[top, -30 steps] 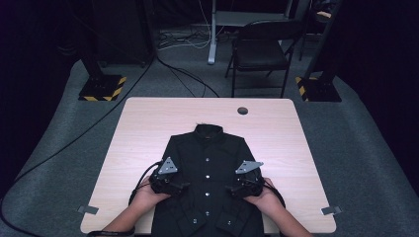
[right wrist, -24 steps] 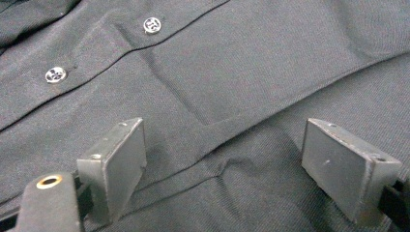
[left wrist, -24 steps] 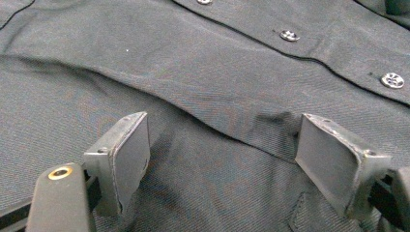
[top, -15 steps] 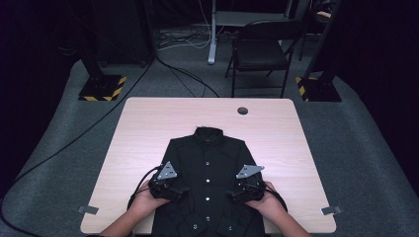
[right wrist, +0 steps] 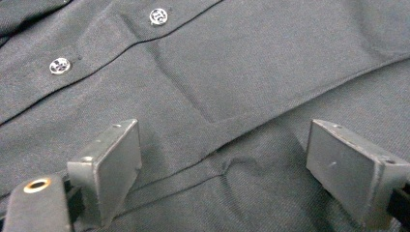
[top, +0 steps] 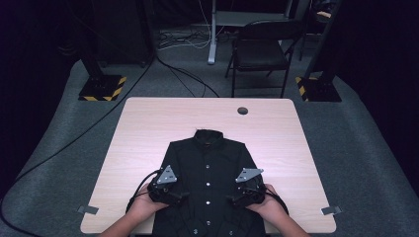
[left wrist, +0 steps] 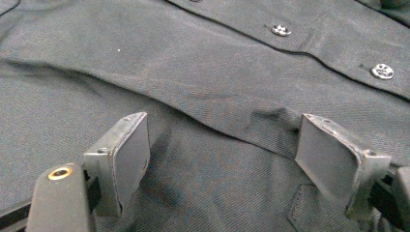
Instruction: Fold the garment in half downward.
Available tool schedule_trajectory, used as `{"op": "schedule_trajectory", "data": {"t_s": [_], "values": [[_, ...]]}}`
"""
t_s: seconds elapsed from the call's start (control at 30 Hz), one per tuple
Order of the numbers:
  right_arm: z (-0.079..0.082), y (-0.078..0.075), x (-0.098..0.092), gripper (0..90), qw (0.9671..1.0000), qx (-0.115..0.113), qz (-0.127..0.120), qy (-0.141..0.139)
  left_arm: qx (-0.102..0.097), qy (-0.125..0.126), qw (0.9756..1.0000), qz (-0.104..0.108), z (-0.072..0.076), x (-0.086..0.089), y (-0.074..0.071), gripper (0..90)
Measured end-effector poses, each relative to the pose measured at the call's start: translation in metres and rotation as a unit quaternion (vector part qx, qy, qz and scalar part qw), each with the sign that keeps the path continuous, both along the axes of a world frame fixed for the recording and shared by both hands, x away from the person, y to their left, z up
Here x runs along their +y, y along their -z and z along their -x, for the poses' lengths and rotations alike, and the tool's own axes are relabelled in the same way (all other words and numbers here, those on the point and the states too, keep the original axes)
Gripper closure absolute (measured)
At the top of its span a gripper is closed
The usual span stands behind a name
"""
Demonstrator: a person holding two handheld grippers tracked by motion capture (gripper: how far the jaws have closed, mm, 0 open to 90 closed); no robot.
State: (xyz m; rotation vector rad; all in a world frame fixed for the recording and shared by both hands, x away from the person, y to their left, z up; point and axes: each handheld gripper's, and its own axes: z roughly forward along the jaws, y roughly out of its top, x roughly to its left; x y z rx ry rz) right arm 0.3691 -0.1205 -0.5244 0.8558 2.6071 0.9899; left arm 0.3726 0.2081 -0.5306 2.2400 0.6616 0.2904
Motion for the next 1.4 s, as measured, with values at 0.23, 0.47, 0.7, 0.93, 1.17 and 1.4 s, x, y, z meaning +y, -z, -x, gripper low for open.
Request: {"op": "schedule_trajectory", "data": {"t_s": [0.23,0.47,0.7,0.93,1.17,1.4], "values": [[-0.006,-0.006,0.003,12.7,0.9998,0.019,0.012,0.003,0.02,-0.002,0.9998,-0.002,-0.012,0.0,-0.011,21.7],[-0.018,-0.013,0.0,9.8,0.999,0.028,-0.022,0.025,0.023,-0.018,0.9994,0.016,-0.033,0.001,-0.021,21.6],[-0.035,-0.018,0.0,6.0,0.9985,0.029,-0.032,0.033,0.02,-0.036,0.999,0.014,-0.052,0.003,-0.024,21.7],[-0.052,-0.027,-0.001,9.0,0.9985,0.008,-0.022,0.05,0.013,-0.063,0.9977,0.02,-0.071,0.007,-0.028,22.1],[-0.067,-0.02,0.0,15.8,0.9972,-0.019,-0.005,0.072,0.008,-0.076,0.997,0.009,-0.08,0.002,-0.023,21.6],[-0.077,-0.01,-0.004,20.4,0.9957,-0.007,0.004,0.092,0.012,-0.072,0.9971,-0.021,-0.084,-0.002,-0.007,20.4]]}}
